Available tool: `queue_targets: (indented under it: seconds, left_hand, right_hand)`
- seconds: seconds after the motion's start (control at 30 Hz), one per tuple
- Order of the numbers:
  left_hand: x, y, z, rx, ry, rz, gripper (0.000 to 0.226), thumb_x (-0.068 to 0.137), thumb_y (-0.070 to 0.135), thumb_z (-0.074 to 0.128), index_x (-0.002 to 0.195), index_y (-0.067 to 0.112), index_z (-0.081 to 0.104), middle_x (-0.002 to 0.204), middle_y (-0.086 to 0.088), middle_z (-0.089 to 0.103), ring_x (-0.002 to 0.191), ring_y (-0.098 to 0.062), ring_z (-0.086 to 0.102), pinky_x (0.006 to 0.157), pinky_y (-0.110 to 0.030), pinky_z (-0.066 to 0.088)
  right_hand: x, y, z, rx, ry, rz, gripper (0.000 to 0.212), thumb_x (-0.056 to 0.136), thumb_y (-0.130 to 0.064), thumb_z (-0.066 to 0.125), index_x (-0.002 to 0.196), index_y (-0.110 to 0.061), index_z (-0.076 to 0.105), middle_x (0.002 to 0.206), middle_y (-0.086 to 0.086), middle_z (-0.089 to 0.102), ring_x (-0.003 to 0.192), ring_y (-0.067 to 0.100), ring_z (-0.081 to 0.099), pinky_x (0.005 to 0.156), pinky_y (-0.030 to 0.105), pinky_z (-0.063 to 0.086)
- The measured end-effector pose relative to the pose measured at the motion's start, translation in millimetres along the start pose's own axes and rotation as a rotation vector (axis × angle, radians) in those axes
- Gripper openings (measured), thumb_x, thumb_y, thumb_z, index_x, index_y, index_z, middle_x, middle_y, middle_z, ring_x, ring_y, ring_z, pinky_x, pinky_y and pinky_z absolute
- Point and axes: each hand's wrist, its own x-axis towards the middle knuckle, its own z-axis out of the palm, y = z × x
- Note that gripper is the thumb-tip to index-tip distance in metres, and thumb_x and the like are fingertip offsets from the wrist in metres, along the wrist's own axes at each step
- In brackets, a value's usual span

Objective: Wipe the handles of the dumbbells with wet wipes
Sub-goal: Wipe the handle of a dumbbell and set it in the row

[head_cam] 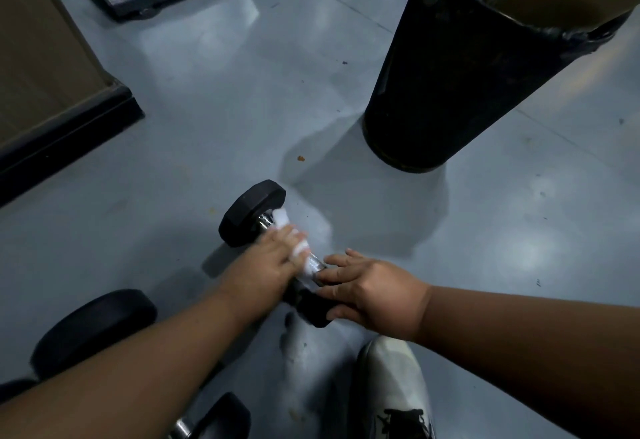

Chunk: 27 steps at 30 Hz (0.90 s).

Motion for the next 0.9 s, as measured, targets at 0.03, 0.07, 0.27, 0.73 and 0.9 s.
queue_targets:
  seconds: [0.03, 0.07, 0.27, 0.73, 0.9]
  left_hand:
    - [0.7, 14.9, 5.7, -0.033, -0.010, 0.069, 0.033, 0.096, 0.013, 0.051, 0.117, -0.001, 0.071, 0.131, -0.023, 0.063, 0.125, -0.041, 0.058, 0.107, -0.054, 0.044]
    - [1.9, 24.5, 8.0, -0.052, -0.037, 0.131, 0.031, 0.097, 0.016, 0.052, 0.115, 0.000, 0.073, 0.131, -0.021, 0.064, 0.125, -0.039, 0.058, 0.110, -0.052, 0.042]
    - [-1.4, -27.3, -12.3, 0.005, -0.009, 0.016, 0.041, 0.089, 0.001, 0.051, 0.127, 0.002, 0.066, 0.136, -0.017, 0.062, 0.130, -0.039, 0.054, 0.105, -0.054, 0.045]
    - [-1.6, -24.9, -9.7, 0.079, -0.015, -0.024, 0.042, 0.091, 0.011, 0.044, 0.125, 0.008, 0.068, 0.134, -0.017, 0.063, 0.127, -0.041, 0.057, 0.102, -0.060, 0.046]
    - [0.7, 17.7, 6.2, -0.003, -0.087, 0.085, 0.044, 0.088, 0.012, 0.044, 0.124, 0.010, 0.069, 0.136, -0.016, 0.062, 0.130, -0.041, 0.054, 0.106, -0.060, 0.041]
  right_hand:
    - [-0.3, 1.0, 0.6, 0.017, -0.013, 0.010, 0.038, 0.092, -0.041, 0.057, 0.115, -0.015, 0.074, 0.125, 0.005, 0.068, 0.119, 0.031, 0.061, 0.095, 0.056, 0.053]
    - [-0.1, 2.4, 0.8, 0.034, -0.024, 0.020, 0.036, 0.091, -0.038, 0.063, 0.117, -0.016, 0.073, 0.129, 0.005, 0.067, 0.122, 0.031, 0.060, 0.098, 0.057, 0.050]
    - [0.6, 2.2, -1.2, 0.024, -0.018, 0.011, 0.042, 0.093, -0.045, 0.053, 0.114, -0.015, 0.074, 0.116, 0.004, 0.069, 0.113, 0.031, 0.062, 0.093, 0.053, 0.053]
    - [0.4, 1.3, -4.2, 0.037, -0.017, 0.008, 0.041, 0.094, -0.045, 0.054, 0.114, -0.016, 0.074, 0.120, 0.003, 0.069, 0.112, 0.031, 0.063, 0.091, 0.051, 0.054]
    - [0.5, 1.7, -3.2, 0.047, -0.037, 0.016, 0.041, 0.095, -0.044, 0.053, 0.117, -0.016, 0.073, 0.127, 0.000, 0.068, 0.121, 0.028, 0.059, 0.096, 0.054, 0.052]
